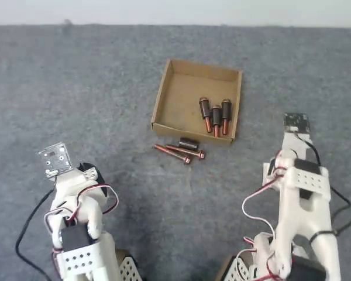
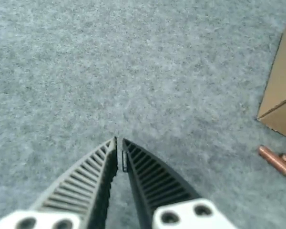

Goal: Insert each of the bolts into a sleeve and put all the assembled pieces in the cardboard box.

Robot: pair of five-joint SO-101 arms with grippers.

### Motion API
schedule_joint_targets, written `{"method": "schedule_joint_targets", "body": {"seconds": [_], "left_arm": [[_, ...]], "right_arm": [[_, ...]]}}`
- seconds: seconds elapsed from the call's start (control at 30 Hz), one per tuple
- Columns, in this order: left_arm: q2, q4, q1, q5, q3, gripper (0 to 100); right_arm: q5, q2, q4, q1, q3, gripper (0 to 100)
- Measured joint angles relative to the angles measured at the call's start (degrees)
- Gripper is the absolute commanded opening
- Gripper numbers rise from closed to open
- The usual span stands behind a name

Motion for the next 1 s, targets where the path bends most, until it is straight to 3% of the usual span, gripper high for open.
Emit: {"method": "schedule_joint_targets", "body": {"seconds": [0.27, 0.53, 0.73, 1.0], "left_arm": [[0.0, 1.67, 4.04, -0.26, -2.11, 1], [-0.18, 14.24, 4.4, -3.08, -15.3, 1], [-0.18, 16.79, 4.4, -5.71, -21.71, 1], [22.07, 16.79, 4.66, -5.71, -35.6, 1]], "right_arm": [[4.84, -7.91, -0.18, 5.1, 7.47, 0.7], [5.1, -16.44, -2.02, 5.63, 12.48, 0.8], [5.1, -20.04, -2.02, 5.63, 14.15, 0.7], [6.42, -20.22, -2.02, 5.63, 14.33, 0.7]]}}
